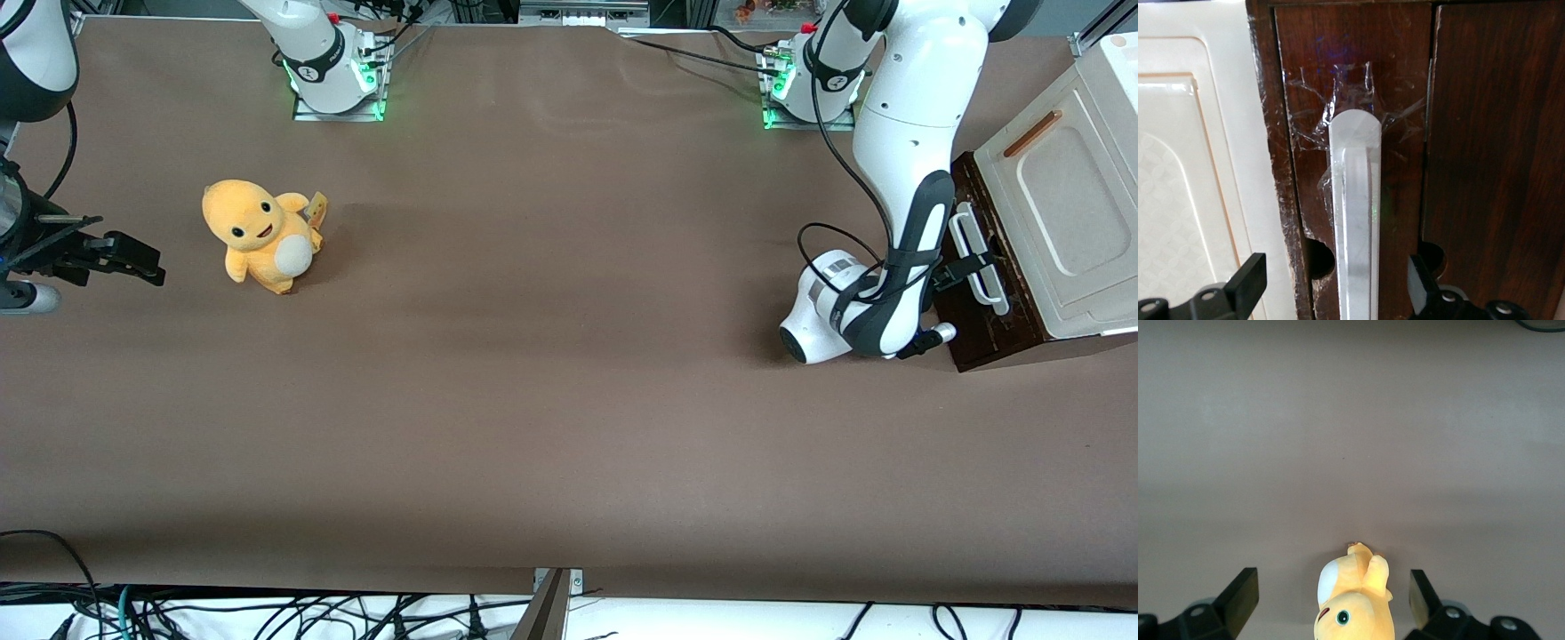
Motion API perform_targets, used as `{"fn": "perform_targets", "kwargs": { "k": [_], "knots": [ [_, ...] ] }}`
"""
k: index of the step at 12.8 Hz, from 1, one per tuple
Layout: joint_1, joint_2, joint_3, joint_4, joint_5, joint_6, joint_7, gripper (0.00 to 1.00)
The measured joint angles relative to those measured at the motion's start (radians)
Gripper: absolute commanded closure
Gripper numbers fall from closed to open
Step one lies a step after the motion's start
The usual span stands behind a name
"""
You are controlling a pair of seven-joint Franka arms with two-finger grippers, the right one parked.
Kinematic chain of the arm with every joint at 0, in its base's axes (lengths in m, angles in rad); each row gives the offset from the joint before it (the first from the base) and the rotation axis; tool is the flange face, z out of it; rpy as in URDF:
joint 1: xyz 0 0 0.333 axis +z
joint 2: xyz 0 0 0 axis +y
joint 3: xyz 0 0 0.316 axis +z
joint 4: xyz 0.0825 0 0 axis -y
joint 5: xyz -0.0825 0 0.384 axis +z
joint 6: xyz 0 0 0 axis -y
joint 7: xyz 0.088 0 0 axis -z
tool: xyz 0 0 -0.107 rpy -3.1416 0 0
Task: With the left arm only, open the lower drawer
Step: 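Close the left gripper on the white drawer handle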
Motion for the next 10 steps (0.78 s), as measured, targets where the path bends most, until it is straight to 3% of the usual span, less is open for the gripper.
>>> {"fn": "perform_targets", "kwargs": {
  "k": [5, 6, 10],
  "knots": [
    [0.0, 0.0, -0.001, -0.011, 0.0, 0.003, 0.0, 0.22],
    [0.0, 0.0, -0.001, -0.011, 0.0, 0.003, 0.0, 0.29],
    [0.0, 0.0, -0.001, -0.011, 0.0, 0.003, -0.001, 0.32]
  ]
}}
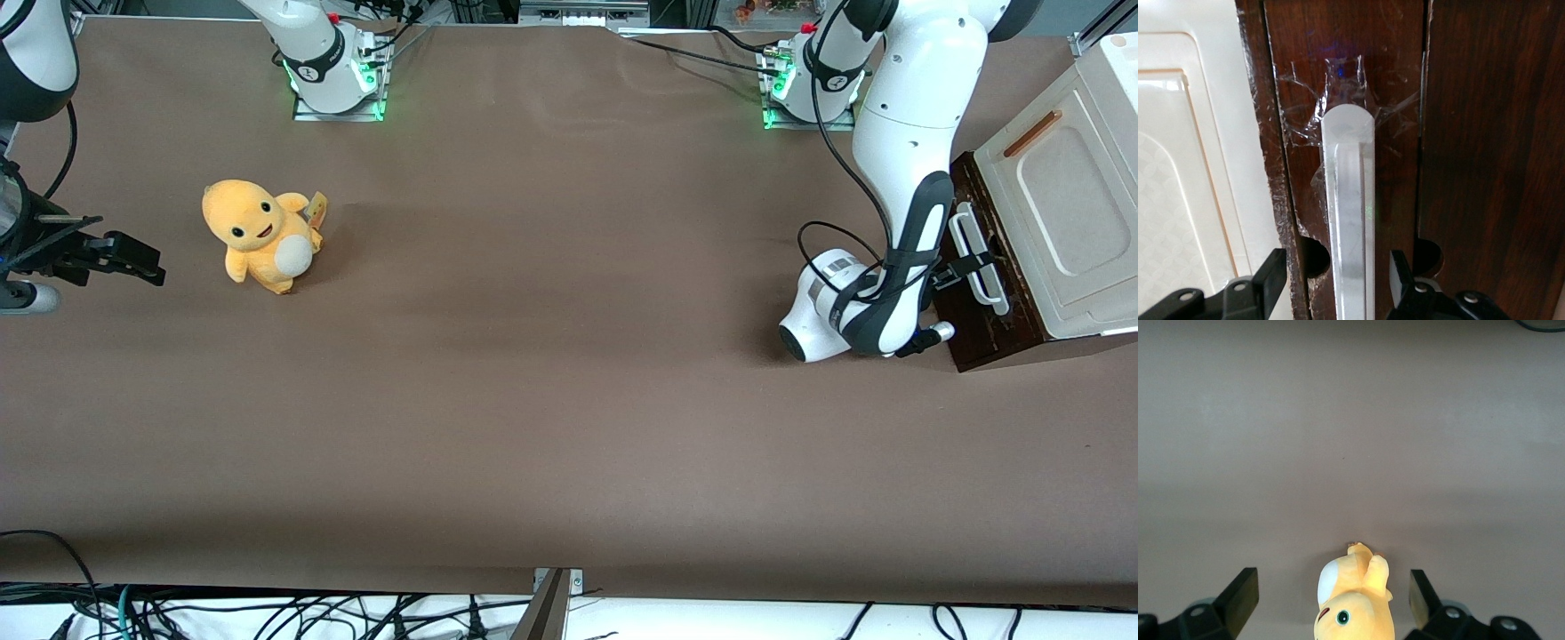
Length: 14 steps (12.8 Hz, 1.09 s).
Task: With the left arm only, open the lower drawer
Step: 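Close the left gripper on the white drawer handle, then pull the handle with the left gripper, sliding the drawer outward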
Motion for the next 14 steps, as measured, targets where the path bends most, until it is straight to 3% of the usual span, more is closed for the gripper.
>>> {"fn": "perform_targets", "kwargs": {
  "k": [4, 10, 14],
  "knots": [
    [0.0, 0.0, 0.0, 0.0, 0.0, 0.0, 0.0, 0.48],
    [0.0, 0.0, -0.002, 0.0, 0.0, 0.0, -0.001, 0.57],
    [0.0, 0.0, -0.003, 0.0, 0.0, 0.003, -0.002, 0.7]
  ]
}}
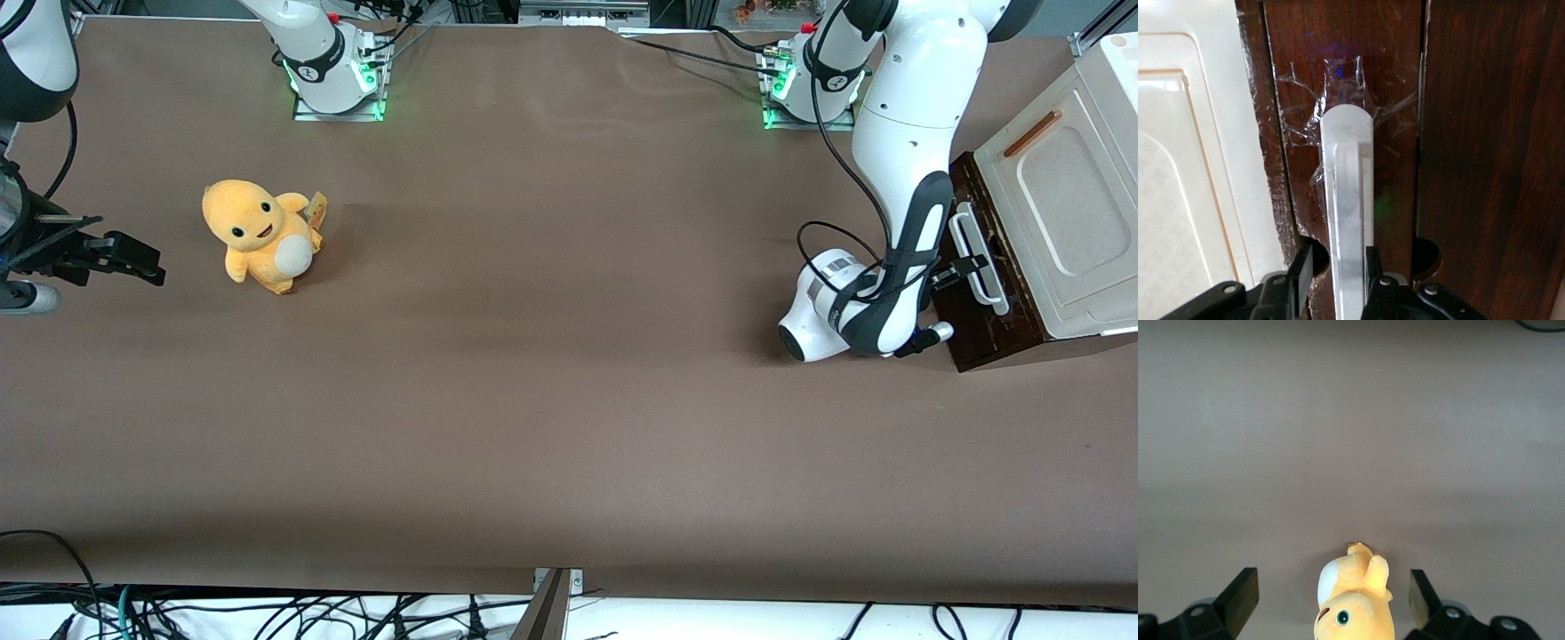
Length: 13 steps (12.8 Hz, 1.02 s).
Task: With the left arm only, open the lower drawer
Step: 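Pull the handle with the left gripper, sliding the drawer outward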
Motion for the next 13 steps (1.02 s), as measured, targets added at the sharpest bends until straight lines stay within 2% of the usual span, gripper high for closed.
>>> {"fn": "perform_targets", "kwargs": {
  "k": [2, 6, 13],
  "knots": [
    [0.0, 0.0, -0.001, 0.0, 0.0, 0.005, 0.0, 0.8],
    [0.0, 0.001, -0.003, -0.002, 0.0, 0.015, -0.003, 0.83],
    [0.001, 0.0, -0.015, -0.002, 0.0, 0.017, -0.017, 0.84]
  ]
}}
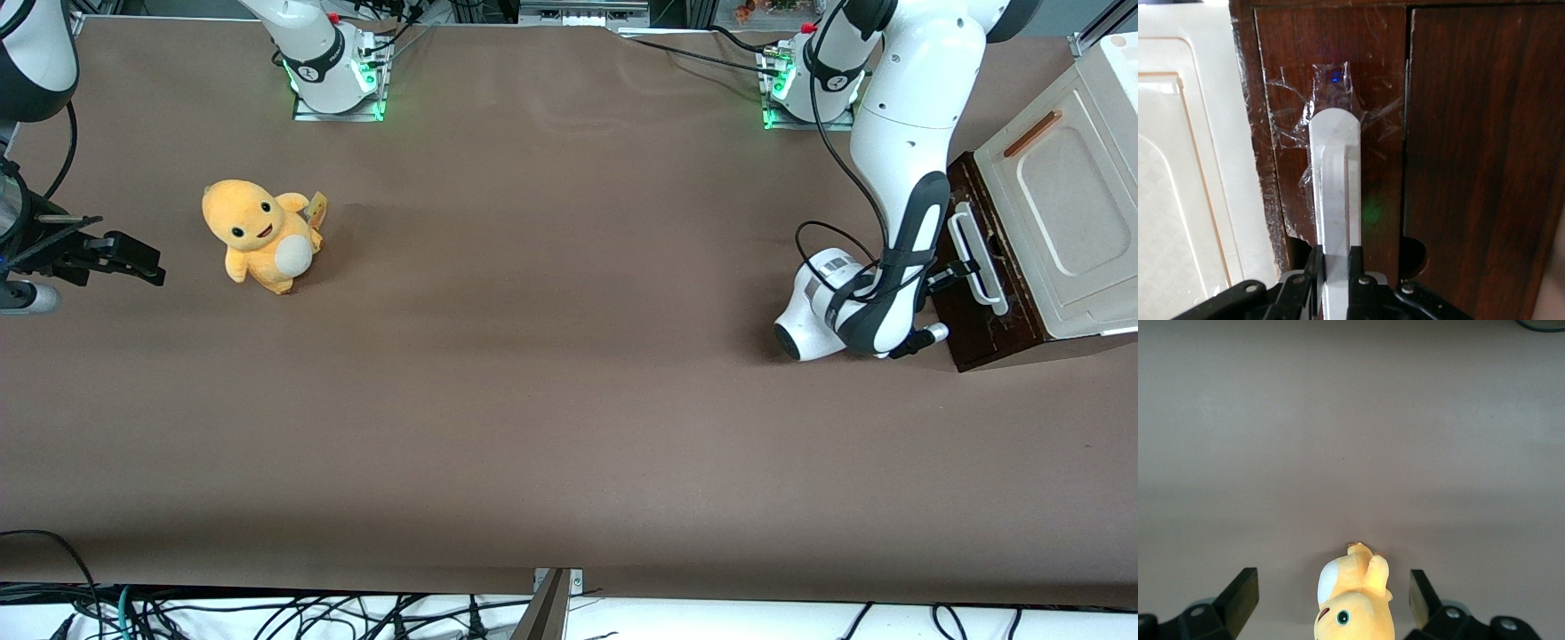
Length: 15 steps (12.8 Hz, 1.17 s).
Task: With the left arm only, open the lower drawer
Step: 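Pull the handle with the left gripper, sliding the drawer outward, then keep pulling the drawer out of the cabinet with the left gripper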
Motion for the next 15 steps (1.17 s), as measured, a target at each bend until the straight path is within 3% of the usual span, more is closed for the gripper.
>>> {"fn": "perform_targets", "kwargs": {
  "k": [15],
  "knots": [
    [0.0, -0.002, -0.059, 0.005, 0.0, -0.036, -0.021, 0.84]
  ]
}}
